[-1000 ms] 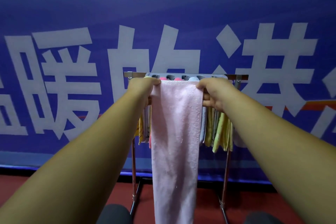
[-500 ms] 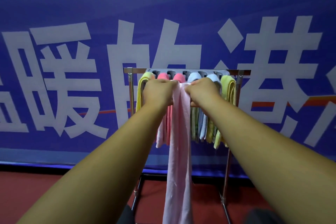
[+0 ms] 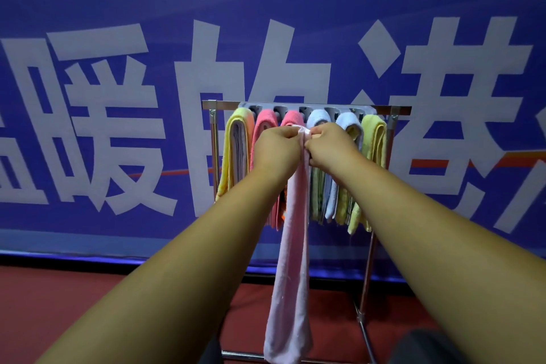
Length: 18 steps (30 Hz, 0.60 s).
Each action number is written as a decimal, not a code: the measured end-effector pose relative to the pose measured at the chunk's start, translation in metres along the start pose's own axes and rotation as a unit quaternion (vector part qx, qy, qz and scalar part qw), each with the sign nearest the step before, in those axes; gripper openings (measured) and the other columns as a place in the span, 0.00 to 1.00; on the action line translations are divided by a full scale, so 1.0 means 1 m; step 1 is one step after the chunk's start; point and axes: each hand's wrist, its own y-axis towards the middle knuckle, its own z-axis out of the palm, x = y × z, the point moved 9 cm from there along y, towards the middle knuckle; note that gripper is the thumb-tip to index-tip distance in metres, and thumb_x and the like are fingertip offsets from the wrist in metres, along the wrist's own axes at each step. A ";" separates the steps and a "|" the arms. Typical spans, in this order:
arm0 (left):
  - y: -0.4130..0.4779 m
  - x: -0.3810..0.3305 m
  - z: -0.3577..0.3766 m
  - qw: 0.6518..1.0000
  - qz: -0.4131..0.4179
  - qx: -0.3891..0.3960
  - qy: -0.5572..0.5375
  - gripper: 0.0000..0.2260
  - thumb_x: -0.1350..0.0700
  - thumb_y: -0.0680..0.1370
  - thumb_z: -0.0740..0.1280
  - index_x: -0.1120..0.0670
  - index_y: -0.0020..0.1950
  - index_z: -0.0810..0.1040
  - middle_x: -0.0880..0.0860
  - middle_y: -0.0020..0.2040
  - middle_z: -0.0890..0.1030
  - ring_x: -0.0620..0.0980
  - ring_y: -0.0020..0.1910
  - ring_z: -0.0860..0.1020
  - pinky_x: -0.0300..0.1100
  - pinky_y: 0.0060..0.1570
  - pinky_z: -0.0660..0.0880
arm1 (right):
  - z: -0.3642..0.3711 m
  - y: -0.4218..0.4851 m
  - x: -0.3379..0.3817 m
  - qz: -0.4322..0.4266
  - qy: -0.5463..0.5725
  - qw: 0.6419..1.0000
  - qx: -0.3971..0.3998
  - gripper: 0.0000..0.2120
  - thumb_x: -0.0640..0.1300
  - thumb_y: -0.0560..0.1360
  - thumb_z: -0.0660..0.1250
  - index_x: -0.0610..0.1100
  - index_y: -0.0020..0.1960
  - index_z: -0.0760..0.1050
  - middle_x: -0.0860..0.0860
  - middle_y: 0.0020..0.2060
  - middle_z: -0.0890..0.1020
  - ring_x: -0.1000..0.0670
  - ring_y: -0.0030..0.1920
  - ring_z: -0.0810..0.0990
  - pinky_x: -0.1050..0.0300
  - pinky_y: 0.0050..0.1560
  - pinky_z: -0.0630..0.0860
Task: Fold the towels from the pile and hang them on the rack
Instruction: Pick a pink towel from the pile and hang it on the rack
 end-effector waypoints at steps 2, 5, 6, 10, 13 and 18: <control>0.000 -0.004 0.004 0.999 0.014 0.016 0.035 0.19 0.63 0.81 0.63 0.48 0.65 0.86 0.50 0.59 0.87 0.51 0.58 0.85 0.53 0.60 0.83 | -0.003 -0.009 0.005 -0.011 -0.001 1.000 0.001 0.18 0.52 0.69 0.61 0.45 0.50 0.84 0.42 0.36 0.82 0.39 0.41 0.84 0.40 0.46 0.83; 0.003 -0.004 0.001 0.998 0.021 0.001 0.054 0.17 0.65 0.81 0.66 0.49 0.65 0.86 0.50 0.59 0.87 0.50 0.55 0.86 0.52 0.57 0.84 | -0.004 -0.016 0.003 0.001 0.041 0.999 0.007 0.11 0.50 0.71 0.62 0.49 0.39 0.83 0.45 0.30 0.78 0.44 0.37 0.77 0.45 0.41 0.76; 0.003 -0.002 -0.001 0.999 0.014 -0.004 0.040 0.16 0.65 0.81 0.69 0.50 0.65 0.86 0.50 0.57 0.88 0.50 0.53 0.86 0.52 0.55 0.85 | -0.004 -0.017 0.002 0.013 0.070 0.997 0.010 0.11 0.49 0.71 0.62 0.50 0.36 0.83 0.46 0.29 0.76 0.45 0.36 0.75 0.44 0.42 0.74; -0.001 -0.010 -0.009 0.999 0.036 -0.028 0.009 0.12 0.59 0.76 0.76 0.50 0.59 0.87 0.51 0.50 0.87 0.51 0.48 0.87 0.53 0.51 0.86 | -0.003 -0.019 0.001 0.045 0.190 0.980 0.025 0.09 0.45 0.71 0.68 0.49 0.34 0.84 0.46 0.34 0.72 0.47 0.36 0.71 0.44 0.46 0.74; -0.007 -0.019 -0.012 0.997 0.061 -0.030 0.028 0.12 0.56 0.76 0.79 0.51 0.59 0.84 0.52 0.51 0.84 0.51 0.48 0.86 0.53 0.50 0.86 | -0.004 -0.017 -0.003 0.041 0.215 0.975 0.026 0.10 0.50 0.77 0.72 0.45 0.49 0.87 0.44 0.39 0.80 0.45 0.43 0.79 0.41 0.57 0.84; -0.010 -0.008 -0.023 0.999 0.015 -0.028 0.033 0.26 0.46 0.73 0.82 0.55 0.65 0.78 0.53 0.56 0.82 0.49 0.56 0.81 0.45 0.54 0.79 | -0.011 -0.014 -0.003 0.040 0.204 0.978 -0.003 0.07 0.46 0.84 0.67 0.44 0.52 0.82 0.50 0.33 0.74 0.50 0.36 0.73 0.47 0.45 0.84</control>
